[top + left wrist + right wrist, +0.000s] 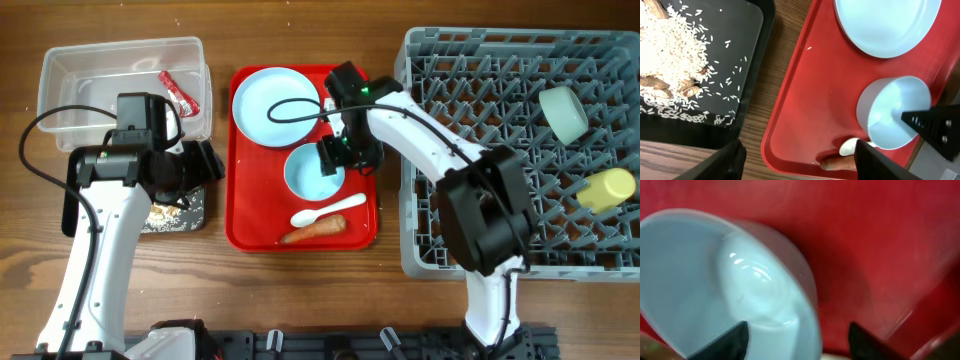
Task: Sort waste into correct bins and load items into the dishwasher rack
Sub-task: 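Reach the right gripper to the blue bowl and grasp it, then carry the blue bowl with the right gripper into the rack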
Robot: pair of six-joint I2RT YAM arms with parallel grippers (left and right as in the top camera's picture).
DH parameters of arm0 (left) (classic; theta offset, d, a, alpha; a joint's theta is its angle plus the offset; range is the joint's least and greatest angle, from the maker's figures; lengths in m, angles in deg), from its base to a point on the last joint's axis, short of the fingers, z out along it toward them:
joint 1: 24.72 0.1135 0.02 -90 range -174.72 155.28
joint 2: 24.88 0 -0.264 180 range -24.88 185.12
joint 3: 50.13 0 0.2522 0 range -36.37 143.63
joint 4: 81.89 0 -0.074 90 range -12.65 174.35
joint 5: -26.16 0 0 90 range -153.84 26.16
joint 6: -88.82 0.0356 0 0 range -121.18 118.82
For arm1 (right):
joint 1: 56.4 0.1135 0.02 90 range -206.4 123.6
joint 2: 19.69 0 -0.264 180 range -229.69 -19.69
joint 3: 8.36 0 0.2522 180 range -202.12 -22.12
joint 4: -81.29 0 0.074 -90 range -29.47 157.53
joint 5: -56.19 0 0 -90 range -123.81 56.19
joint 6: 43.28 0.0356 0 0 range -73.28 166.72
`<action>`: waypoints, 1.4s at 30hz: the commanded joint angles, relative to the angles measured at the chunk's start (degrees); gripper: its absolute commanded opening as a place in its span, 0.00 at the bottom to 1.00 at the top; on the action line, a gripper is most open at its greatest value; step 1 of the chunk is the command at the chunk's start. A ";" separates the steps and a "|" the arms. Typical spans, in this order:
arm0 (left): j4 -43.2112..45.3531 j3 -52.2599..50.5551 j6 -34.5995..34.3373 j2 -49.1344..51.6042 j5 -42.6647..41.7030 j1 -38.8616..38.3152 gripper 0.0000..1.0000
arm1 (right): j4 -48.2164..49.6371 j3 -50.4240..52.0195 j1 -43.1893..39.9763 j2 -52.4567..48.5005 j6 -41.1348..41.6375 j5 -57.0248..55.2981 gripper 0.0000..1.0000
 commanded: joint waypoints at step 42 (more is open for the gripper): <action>-0.31 0.70 -0.11 -0.79 -0.07 0.26 0.69 | 21.90 -0.87 -21.20 23.63 -1.51 -86.23 0.04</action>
